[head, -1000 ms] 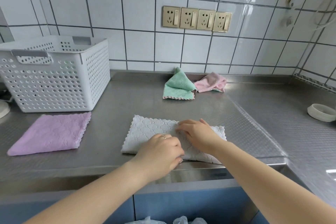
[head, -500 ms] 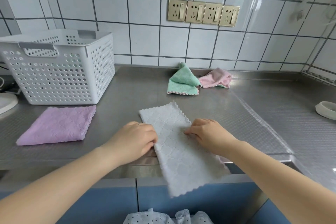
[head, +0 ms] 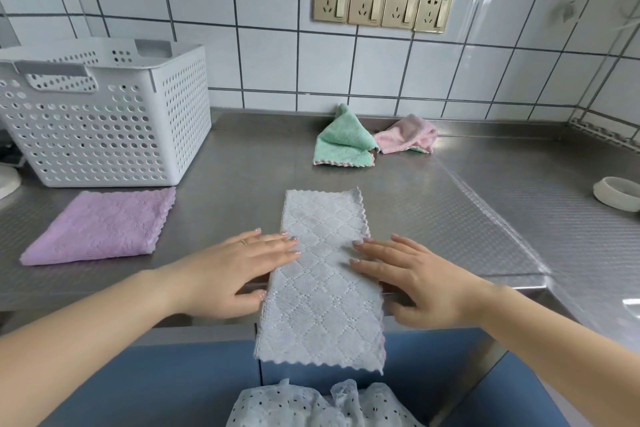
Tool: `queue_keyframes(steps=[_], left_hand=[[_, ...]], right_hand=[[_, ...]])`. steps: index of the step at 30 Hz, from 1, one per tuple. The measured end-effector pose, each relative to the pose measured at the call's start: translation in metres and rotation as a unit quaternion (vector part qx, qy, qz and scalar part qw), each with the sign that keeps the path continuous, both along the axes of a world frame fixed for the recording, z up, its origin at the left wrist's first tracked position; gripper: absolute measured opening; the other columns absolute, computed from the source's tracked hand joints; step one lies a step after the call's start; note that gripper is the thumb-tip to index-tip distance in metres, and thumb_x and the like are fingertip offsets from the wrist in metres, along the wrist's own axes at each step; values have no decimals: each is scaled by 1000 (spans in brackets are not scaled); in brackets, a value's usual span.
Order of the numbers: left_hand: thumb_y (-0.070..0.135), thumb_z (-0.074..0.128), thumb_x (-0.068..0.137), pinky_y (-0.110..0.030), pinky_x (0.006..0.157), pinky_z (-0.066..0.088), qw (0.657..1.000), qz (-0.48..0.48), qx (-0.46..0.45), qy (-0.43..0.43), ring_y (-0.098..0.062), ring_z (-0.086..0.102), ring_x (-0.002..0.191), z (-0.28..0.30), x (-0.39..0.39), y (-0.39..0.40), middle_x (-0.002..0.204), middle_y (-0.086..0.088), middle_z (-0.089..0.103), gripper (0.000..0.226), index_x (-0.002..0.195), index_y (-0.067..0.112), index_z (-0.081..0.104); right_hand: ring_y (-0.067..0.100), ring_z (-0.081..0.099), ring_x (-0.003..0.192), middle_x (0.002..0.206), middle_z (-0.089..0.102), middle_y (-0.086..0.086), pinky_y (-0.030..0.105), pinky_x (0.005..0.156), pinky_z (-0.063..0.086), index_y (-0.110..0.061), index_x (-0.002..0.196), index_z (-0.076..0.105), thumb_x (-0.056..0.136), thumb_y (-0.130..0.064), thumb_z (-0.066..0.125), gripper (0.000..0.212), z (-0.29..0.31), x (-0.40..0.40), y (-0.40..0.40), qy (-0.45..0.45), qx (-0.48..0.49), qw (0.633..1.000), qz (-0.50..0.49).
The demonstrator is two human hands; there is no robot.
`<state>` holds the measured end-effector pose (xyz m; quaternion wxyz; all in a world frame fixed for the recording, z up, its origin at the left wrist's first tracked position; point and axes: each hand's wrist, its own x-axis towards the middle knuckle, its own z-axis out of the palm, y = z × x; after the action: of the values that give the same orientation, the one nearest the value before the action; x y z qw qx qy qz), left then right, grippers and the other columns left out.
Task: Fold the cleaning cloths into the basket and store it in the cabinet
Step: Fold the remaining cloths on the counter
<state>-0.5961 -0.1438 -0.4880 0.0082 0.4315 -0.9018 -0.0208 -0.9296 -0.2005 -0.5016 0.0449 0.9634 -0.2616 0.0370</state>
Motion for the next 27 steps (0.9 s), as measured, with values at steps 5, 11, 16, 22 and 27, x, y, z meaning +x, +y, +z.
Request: queue_keyframes(steps=[5,11,16,22,27], left_hand=[[48,36,84,-36,116,-10,998,-34,-30,-44,0,-6,144,-4,-7,0,155,16,-3,70,149,36,11],[39,34,77,-33,114,-17,1000,-21,1,-24,7,-6,142,-11,-7,3,155,20,0,75,149,37,13],[60,30,84,-23,118,7,983,49,43,172,16,30,129,-14,-10,-6,134,37,41,60,138,37,40],[15,52,95,-10,64,37,888,177,36,423,8,51,63,-1,-33,-19,69,21,61,22,96,36,57],[13,49,97,-14,52,32,802,252,77,536,-17,42,63,4,-47,-47,75,-15,53,59,146,27,19]], right_hand=[[17,30,141,152,33,0,45,113,28,-28,149,23,87,-51,48,70,-13,11,1,4,-66,997,37],[5,43,132,140,51,-7,33,113,27,-31,135,49,97,-41,33,43,-6,20,7,-120,18,993,12],[12,64,83,92,71,-2,30,77,52,-22,104,69,84,-25,51,27,6,31,9,-283,207,923,-157],[5,31,47,51,36,-7,20,47,26,-13,60,43,89,-30,61,38,15,52,-6,-407,178,858,-257],[12,33,53,57,36,-3,23,47,22,-14,63,33,91,-36,58,43,25,72,-40,-401,206,828,-333]])
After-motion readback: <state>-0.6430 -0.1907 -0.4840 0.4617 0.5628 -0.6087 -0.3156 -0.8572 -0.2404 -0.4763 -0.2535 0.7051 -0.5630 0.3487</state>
